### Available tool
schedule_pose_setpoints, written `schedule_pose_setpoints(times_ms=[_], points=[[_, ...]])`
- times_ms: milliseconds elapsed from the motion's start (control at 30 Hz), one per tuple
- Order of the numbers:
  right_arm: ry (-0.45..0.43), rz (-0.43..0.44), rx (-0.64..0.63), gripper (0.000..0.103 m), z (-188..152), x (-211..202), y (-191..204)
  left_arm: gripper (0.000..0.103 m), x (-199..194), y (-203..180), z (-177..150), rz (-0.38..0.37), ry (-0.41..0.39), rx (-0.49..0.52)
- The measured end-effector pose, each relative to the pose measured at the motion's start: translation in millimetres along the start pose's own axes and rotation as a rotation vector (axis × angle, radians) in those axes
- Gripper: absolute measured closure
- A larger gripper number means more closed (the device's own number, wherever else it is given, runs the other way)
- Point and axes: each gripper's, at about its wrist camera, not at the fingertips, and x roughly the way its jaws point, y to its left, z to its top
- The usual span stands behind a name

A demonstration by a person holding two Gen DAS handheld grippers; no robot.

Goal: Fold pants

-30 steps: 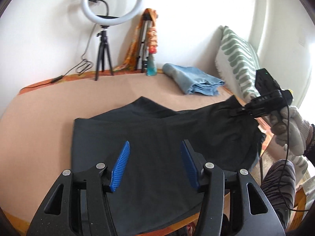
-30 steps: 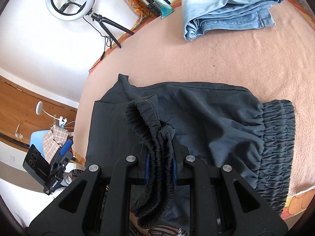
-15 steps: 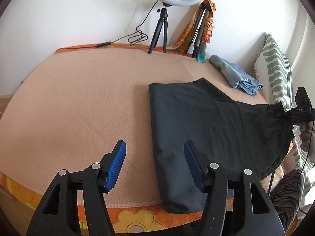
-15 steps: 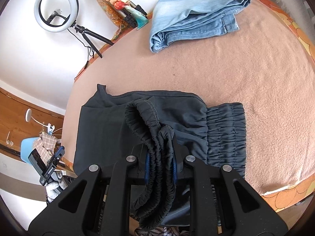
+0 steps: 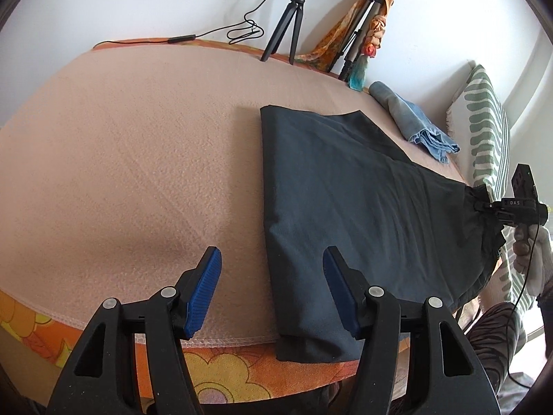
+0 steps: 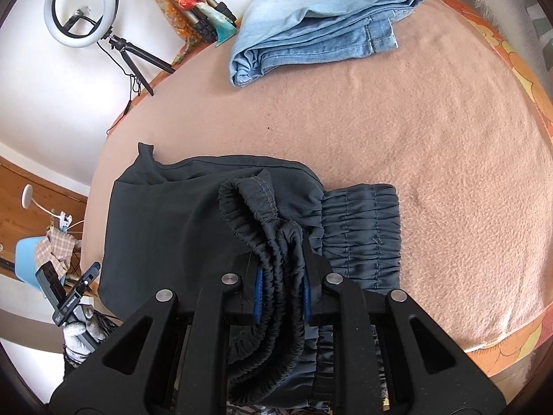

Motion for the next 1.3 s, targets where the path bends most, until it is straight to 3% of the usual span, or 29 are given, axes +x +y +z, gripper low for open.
schedule_pose_setpoints(times_ms=[167, 400, 433, 533, 633, 767, 900, 1033, 1300], points=[[-0.007, -0.045, -0.018, 0.086, 0, 2, 2, 0.043, 5, 3, -4, -0.059, 0.029, -0.049], [0.001, -0.126, -0.074, 0.084, 0, 3, 16, 0.045, 7, -4, -5, -0.117, 0.044, -0.043], [-0.006, -0.136, -0.085, 0.08, 0, -1, 20, 0.045, 8, -6, -5, -0.122, 0.044, -0.039], [-0.05, -0.23, -0.136, 0.055, 0, -18, 37, 0.049, 9, -9, -8, -0.136, 0.042, -0.033], [-0.114, -0.262, -0.185, 0.05, 2, -39, 60, 0.053, 8, -11, -11, -0.158, 0.032, -0.042], [-0.147, -0.215, -0.234, 0.05, 6, -53, 98, 0.057, 7, -13, -13, -0.189, 0.021, -0.052], [-0.094, -0.086, -0.288, 0.049, 9, -38, 149, 0.065, 3, -14, -15, -0.213, -0.005, -0.05], [-0.016, 0.013, -0.332, 0.049, 10, -3, 202, 0.07, -3, -15, -15, -0.238, -0.043, -0.063], [0.13, 0.093, -0.45, 0.049, -1, 88, 309, 0.07, -10, -24, -14, -0.258, -0.084, -0.049]])
